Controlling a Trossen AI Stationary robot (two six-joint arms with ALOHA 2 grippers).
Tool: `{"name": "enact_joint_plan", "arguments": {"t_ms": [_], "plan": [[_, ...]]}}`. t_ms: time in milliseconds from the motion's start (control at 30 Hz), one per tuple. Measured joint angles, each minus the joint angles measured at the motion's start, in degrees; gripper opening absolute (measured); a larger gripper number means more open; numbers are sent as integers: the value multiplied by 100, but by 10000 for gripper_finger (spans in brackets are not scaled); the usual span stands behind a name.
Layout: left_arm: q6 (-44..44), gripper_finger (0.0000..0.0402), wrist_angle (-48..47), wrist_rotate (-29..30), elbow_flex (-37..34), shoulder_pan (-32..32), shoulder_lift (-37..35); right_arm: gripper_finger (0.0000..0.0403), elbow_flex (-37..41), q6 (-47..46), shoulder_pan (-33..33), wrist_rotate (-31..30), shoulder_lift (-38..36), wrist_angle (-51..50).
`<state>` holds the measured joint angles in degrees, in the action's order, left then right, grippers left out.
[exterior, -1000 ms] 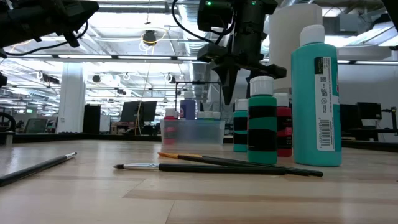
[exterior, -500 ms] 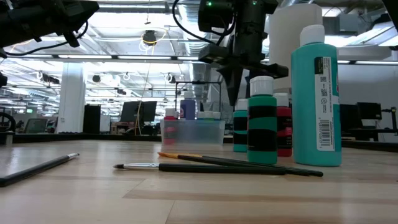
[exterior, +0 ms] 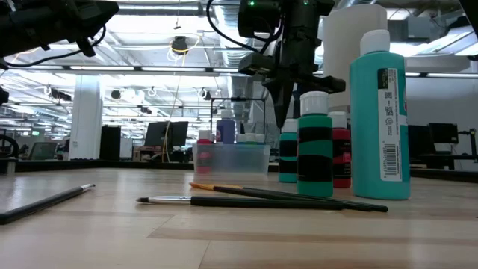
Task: Pick & Place Paint Supplies
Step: Put the top light blue paint bottle into the transparent bin
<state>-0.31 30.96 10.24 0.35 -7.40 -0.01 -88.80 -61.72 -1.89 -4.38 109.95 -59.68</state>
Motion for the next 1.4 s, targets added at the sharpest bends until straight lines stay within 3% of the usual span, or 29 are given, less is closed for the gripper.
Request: {"name": "enact_joint_plan", "arguments": {"t_ms": [300,633,1033,1400], "plan": [[1,2,2,-1,1,0,0,106,-714,520,-197,-166,2,-55],[1,2,2,-1,1,-1,0,106,-1903,1121,-1087,-166,-1,-326],[1,2,2,-1,1,-1,0,115,-1969,1280,-2033,-35,-2,-269],[1,2,4,-1,1,-1,0,116,-1969,1311,-2140,52,506,-114]]}}
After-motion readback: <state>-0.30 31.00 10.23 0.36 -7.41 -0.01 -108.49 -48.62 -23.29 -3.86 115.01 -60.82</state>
